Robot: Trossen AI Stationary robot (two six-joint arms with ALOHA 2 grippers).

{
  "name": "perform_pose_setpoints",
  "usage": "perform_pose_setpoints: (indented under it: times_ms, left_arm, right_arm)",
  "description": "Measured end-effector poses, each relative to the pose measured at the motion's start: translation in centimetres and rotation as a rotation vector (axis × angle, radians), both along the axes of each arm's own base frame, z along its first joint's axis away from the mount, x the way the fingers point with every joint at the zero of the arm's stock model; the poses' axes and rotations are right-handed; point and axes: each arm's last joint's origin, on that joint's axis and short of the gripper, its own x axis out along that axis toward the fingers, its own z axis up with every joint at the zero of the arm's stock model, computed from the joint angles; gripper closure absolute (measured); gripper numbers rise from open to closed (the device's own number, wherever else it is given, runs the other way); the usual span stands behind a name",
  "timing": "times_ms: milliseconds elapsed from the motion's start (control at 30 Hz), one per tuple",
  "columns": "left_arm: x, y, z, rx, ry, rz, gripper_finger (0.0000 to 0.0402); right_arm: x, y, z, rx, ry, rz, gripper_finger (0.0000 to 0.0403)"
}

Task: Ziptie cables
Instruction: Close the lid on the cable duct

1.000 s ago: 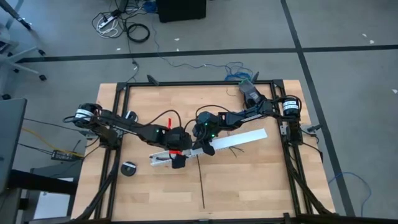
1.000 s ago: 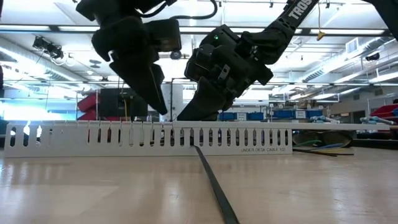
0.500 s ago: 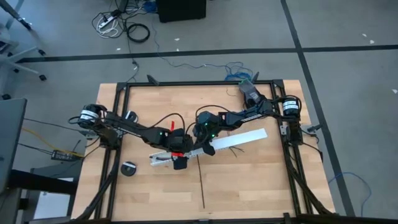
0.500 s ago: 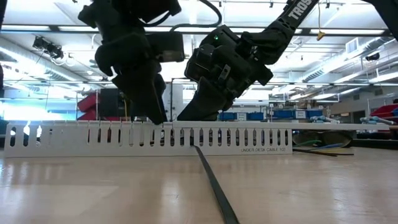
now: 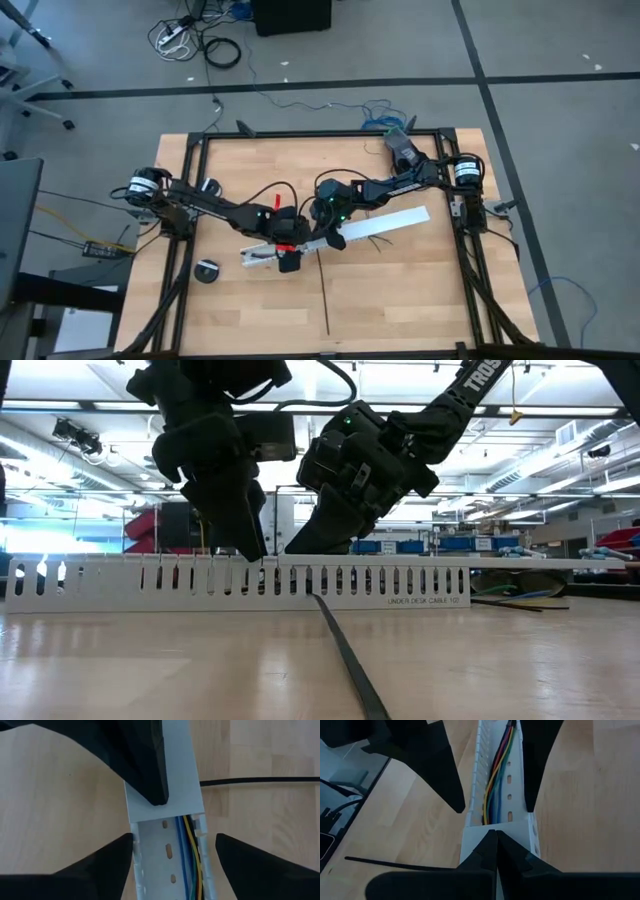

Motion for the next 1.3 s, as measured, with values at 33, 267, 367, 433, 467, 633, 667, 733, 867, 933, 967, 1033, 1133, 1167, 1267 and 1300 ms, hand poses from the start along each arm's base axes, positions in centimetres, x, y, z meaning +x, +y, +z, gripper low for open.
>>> perform_pose_setpoints:
  times_ms: [33, 267, 367, 433, 467, 633, 667, 733, 867, 933, 967, 1033, 1133, 1167, 1267, 1300]
  left_arm:
    - [0.0, 0.0, 0.0, 0.000, 0.000, 0.000, 0.0131]
    - [0.1, 0.0, -0.2, -0.005, -0.001, 0.020, 0.0161]
    - [0.3, -0.1, -0.6, -0.005, 0.003, 0.019, 0.0167]
    - [0.5, -0.1, -0.8, -0.007, 0.006, 0.017, 0.0168]
    - [0.5, -0.1, -0.9, -0.010, 0.005, 0.016, 0.0168]
    - [0.5, -0.1, -0.9, -0.011, 0.002, 0.013, 0.0168]
    - [0.5, -0.1, -0.9, -0.011, 0.002, 0.013, 0.0169]
    - [0.6, -0.1, -0.9, -0.011, 0.002, 0.013, 0.0170]
    - [0.6, -0.1, -0.9, -0.011, 0.001, 0.013, 0.0175]
    - [0.6, -0.1, -0.9, -0.011, 0.002, 0.013, 0.0178]
    - [0.6, -0.1, -1.0, -0.011, 0.002, 0.013, 0.0179]
    - [0.6, -0.1, -1.0, -0.012, 0.001, 0.013, 0.0179]
    - [0.6, -0.1, -1.0, -0.012, 0.002, 0.014, 0.0179]
    - [0.6, -0.1, -1.0, -0.012, 0.002, 0.014, 0.0179]
    - [0.6, -0.1, -1.0, -0.012, 0.002, 0.014, 0.0179]
    - [0.6, -0.1, -1.0, -0.012, 0.003, 0.014, 0.0179]
  right_arm:
    - [0.0, 0.0, 0.0, 0.000, -0.001, 0.000, 0.0403]
    - [0.0, 0.1, 0.0, 0.006, -0.003, -0.002, 0.0403]
    - [0.0, 0.1, 0.0, 0.006, -0.005, -0.003, 0.0403]
    - [0.0, 0.1, 0.0, 0.006, -0.005, -0.003, 0.0403]
    - [0.0, 0.1, 0.0, 0.006, -0.005, -0.003, 0.0403]
    - [0.1, 0.1, 0.0, 0.006, -0.008, -0.003, 0.0403]
    - [0.1, 0.1, 0.0, 0.006, -0.010, -0.003, 0.0403]
    - [0.1, 0.1, 0.1, 0.005, -0.016, -0.001, 0.0403]
    - [0.3, 0.3, -0.1, 0.005, -0.027, 0.002, 0.0403]
    - [0.3, 0.3, -0.1, 0.003, -0.029, 0.001, 0.0403]
    - [0.3, 0.3, -0.1, 0.000, -0.028, -0.002, 0.0403]
    - [0.4, 0.3, -0.1, -0.002, -0.039, -0.002, 0.0403]
    - [0.5, 0.3, 0.0, 0.002, -0.060, 0.004, 0.0403]
    - [0.5, 0.3, 0.0, 0.002, -0.063, 0.004, 0.0403]
    - [0.5, 0.3, 0.6, -0.009, -0.092, 0.014, 0.0403]
    - [0.5, 0.4, 0.9, -0.016, -0.099, 0.016, 0.0403]
